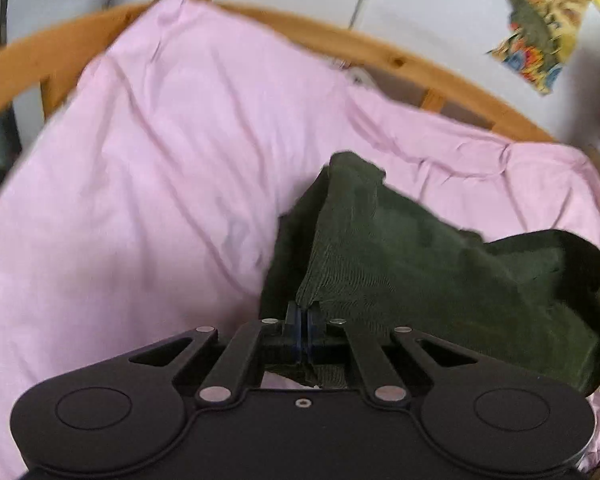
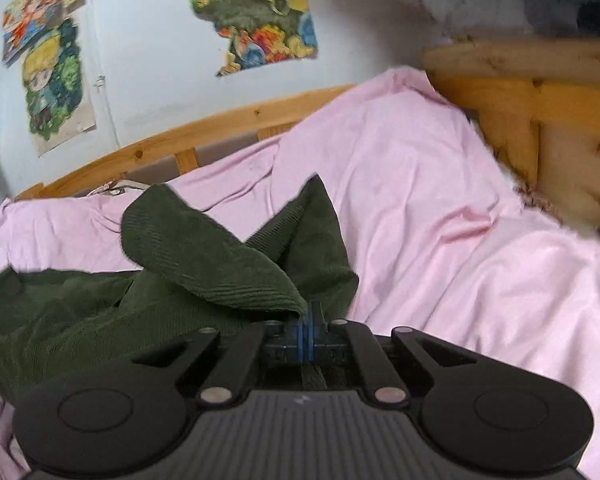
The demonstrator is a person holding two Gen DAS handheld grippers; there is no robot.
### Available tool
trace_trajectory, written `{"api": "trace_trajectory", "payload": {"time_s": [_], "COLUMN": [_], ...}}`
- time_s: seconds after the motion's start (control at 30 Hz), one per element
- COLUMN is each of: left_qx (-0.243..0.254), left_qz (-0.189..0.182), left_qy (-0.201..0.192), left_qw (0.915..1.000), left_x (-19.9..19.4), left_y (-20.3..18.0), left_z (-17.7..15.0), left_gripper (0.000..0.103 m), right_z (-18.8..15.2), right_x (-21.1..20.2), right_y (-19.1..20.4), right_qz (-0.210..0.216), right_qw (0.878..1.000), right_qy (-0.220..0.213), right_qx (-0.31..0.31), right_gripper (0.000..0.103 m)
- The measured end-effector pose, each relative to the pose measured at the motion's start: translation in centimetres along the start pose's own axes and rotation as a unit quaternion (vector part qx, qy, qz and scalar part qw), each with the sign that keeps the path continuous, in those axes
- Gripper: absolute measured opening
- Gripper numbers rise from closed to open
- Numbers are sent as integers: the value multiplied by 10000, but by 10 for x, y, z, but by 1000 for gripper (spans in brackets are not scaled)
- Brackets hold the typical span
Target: Fold large clothes
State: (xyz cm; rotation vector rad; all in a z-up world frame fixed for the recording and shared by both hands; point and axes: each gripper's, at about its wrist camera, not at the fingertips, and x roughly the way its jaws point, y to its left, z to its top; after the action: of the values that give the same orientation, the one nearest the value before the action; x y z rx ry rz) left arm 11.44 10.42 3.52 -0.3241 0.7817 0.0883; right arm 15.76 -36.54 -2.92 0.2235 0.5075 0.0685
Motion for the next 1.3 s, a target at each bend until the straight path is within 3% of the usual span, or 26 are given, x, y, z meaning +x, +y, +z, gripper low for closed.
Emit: {"api": "trace_trajectory", "payload": {"time_s": [0.07,0.13,0.17,0.2,0.23,0.27,0.3,0.37,0.47,0.53,0.57,0.6,0.63,0.67,0.73,0.8,0.9,0.93,1.0,1.07,1.2,1.3], "left_qx": [130,102,141,180,235,284,327,572,1099,1310,1307,1227,1081,913,672,530,494,509,490,271,-71,137], "left_qz": [64,79,111,179,214,218,224,263,526,637,608,537,475,445,450,441,446,477,459,306,-101,-43], "left_qy": [263,220,122,15,-113,-251,-322,-308,-339,-362,-363,-338,-337,-403,-609,-753,-641,-617,-555,-569,-583,-454], "left_qw": [9996,9997,9998,9997,9994,9990,9987,9975,9920,9887,9889,9904,9924,9940,9949,9948,9957,9957,9962,9975,9982,9989], "left_x": [11,8,2,-2,-7,-10,-9,-1,24,43,49,56,61,63,62,61,69,71,71,61,25,-1], "left_y": [0,1,1,0,0,-1,-3,-12,-31,-39,-40,-39,-36,-33,-27,-22,-21,-21,-18,-11,8,12], "left_z": [0,1,1,0,-1,-1,0,6,19,25,26,27,29,30,30,31,31,30,30,33,30,17], "left_gripper": [6,18,31,47,58,75,79,79,77,67,55,36,23,3,2,2,4,7,24,37,65,66], "right_z": [-2,-3,-3,-4,-3,-2,-2,-2,-5,-5,-3,1,5,10,19,22,14,11,7,9,10,8], "right_x": [9,9,6,4,3,0,-1,-3,7,15,18,20,21,21,24,35,59,64,67,60,43,31], "right_y": [-6,-11,-11,-10,-9,-4,2,19,44,52,53,50,48,41,20,1,-7,-7,-7,-13,-38,-46], "right_qz": [-84,-82,-87,-125,-102,-51,21,129,213,219,250,303,326,294,209,228,-104,-216,-341,-443,-440,-394], "right_qw": [9998,9995,9996,9997,9999,10000,9997,9971,9887,9846,9852,9873,9895,9918,9943,9955,9991,9994,9992,9981,9899,9867], "right_qy": [136,172,141,89,41,-6,-74,-221,-350,-454,-519,-616,-681,-797,-1009,-880,-367,-242,-164,-265,-419,-405], "right_qx": [114,232,240,167,43,-76,-236,-714,-1442,-1671,-1614,-1433,-1231,-953,-270,275,205,140,123,349,1279,1524], "right_gripper": [7,14,27,33,45,57,62,79,86,85,77,65,32,15,14,14,19,25,34,50,68,79]}}
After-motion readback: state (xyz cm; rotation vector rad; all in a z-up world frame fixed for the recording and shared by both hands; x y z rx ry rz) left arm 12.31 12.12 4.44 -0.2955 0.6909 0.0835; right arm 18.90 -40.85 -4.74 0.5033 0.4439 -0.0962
